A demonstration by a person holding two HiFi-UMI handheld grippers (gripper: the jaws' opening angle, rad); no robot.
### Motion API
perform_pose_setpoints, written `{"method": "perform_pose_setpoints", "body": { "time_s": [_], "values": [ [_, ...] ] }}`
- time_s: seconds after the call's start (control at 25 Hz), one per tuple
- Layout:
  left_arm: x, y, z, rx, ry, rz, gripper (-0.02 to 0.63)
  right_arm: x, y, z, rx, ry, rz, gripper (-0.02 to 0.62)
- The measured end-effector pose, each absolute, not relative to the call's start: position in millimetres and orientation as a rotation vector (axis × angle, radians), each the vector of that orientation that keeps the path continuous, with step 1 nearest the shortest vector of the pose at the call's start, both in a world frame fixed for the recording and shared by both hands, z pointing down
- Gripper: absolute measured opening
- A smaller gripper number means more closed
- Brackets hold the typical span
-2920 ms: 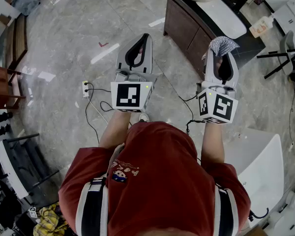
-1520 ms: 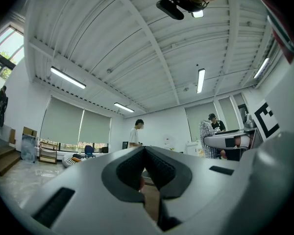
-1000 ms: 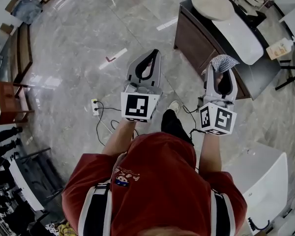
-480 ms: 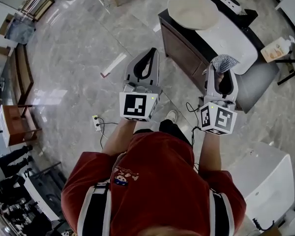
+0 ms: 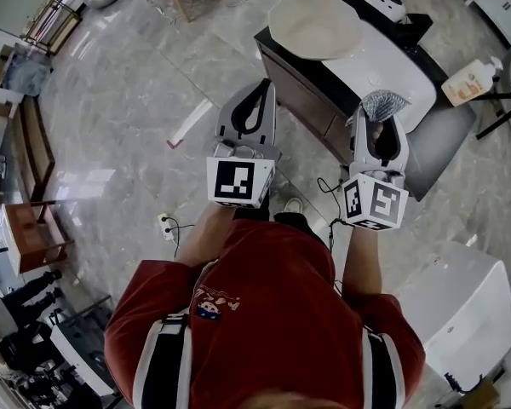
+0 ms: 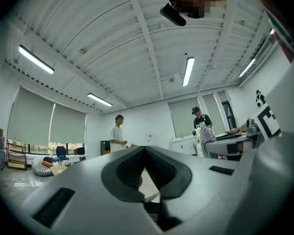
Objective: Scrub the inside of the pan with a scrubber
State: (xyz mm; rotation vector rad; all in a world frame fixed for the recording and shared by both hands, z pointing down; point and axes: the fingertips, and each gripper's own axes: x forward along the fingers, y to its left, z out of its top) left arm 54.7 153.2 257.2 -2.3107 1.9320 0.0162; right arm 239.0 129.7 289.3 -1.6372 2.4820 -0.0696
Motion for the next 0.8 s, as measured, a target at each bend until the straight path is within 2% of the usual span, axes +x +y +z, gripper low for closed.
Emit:
{"method": "perform_pose_setpoints", "body": {
  "time_s": [0.24,0.8],
  "values": [
    [50,122,268,-2.381,1.893,-0.007,0.006,229,103,295,-1.682,2.483,-0.051,0.204],
    [-20,-42,284,-2.565,1.748,0.013,0.006,158,-36,304,-1.874,2.500,-0.061,0.204]
  ]
}}
